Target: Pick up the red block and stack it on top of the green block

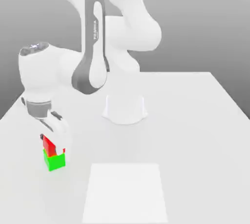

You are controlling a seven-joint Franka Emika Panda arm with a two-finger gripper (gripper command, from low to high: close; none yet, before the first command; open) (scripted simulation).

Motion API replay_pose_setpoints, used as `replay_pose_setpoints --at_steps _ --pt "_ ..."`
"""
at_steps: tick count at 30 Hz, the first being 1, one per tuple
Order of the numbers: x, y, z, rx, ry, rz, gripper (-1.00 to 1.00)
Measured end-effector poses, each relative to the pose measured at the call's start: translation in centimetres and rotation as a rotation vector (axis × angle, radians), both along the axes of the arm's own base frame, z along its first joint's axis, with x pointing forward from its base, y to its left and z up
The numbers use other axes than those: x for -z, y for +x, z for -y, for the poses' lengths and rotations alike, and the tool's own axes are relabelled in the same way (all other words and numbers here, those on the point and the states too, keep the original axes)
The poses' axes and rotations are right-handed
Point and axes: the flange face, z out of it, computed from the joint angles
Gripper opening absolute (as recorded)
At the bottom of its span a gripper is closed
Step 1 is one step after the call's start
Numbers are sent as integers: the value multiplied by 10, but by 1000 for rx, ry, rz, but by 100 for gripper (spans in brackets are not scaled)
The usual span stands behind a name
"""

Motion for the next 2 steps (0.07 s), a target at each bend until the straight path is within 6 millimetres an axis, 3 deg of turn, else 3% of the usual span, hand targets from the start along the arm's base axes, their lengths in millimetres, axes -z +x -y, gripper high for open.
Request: replay_pose_setpoints --at_steps 2 --pt "-17 1 0 0 1 1 100"
